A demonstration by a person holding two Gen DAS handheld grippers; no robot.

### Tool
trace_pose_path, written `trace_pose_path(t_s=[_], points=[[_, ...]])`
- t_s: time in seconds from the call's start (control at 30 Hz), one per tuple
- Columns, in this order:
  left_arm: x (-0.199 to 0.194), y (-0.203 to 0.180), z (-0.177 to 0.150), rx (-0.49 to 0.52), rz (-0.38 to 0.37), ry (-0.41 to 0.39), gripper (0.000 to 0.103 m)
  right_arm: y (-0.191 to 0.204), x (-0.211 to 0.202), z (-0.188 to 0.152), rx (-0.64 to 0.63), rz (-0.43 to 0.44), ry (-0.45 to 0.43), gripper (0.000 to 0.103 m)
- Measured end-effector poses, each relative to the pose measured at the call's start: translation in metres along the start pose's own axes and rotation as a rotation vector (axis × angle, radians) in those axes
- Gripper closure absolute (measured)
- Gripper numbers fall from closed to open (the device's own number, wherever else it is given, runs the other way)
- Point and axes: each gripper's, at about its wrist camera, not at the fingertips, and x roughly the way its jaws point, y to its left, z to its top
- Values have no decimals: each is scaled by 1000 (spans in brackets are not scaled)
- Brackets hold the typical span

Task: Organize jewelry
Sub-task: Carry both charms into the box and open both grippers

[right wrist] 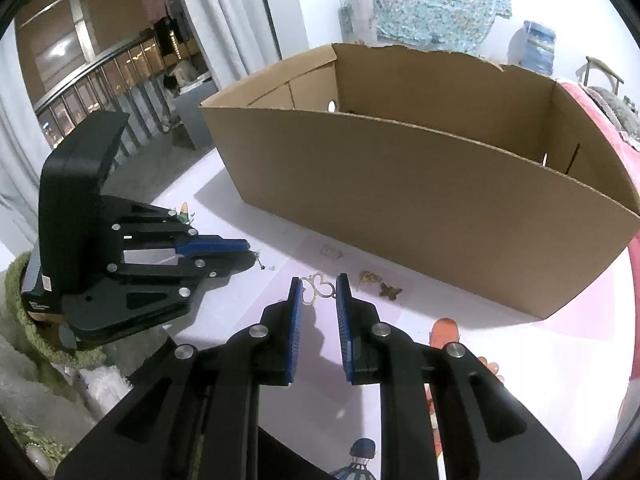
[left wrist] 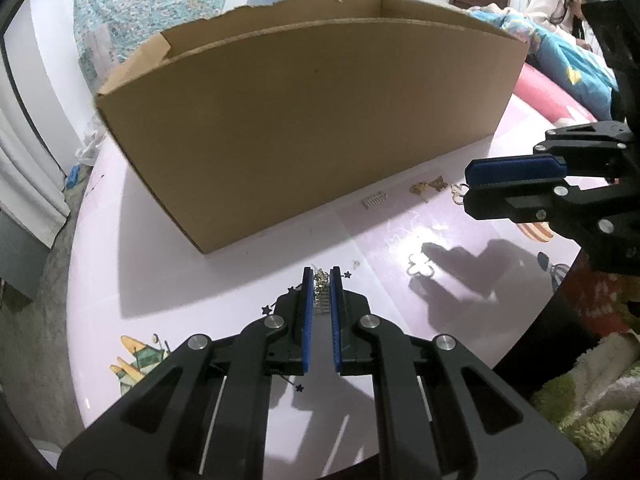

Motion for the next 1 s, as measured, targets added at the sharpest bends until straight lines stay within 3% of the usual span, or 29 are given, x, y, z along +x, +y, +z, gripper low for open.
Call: trace_pose_path(t_s=[0.2,0.33,0.53,0.63,0.73,0.87,1.0], points=[[-37,9,-1,-35,-6,-60,96,3,-12,3,-4,3,-37,86],[-78,14,10,-32,-18,-147,96,8,-33,13,-21,3,-92,86],[-134,13,57,-1,-99,-339,96,5,-77,51,-62,-6,-233,86],[-131,14,86,-11,-151,-370,96,-10,-86,75,-76,-26,-269,86],[-108,15,113,-38,-183,-333,96,-31,-76,93,-42,-20,-240,86],[-49,25,141,-152,-274,-174,96,-74,-42,121,68,7,-108,86],[0,23,151,-213,-290,-55,96,-100,-12,140,113,-6,17,86]])
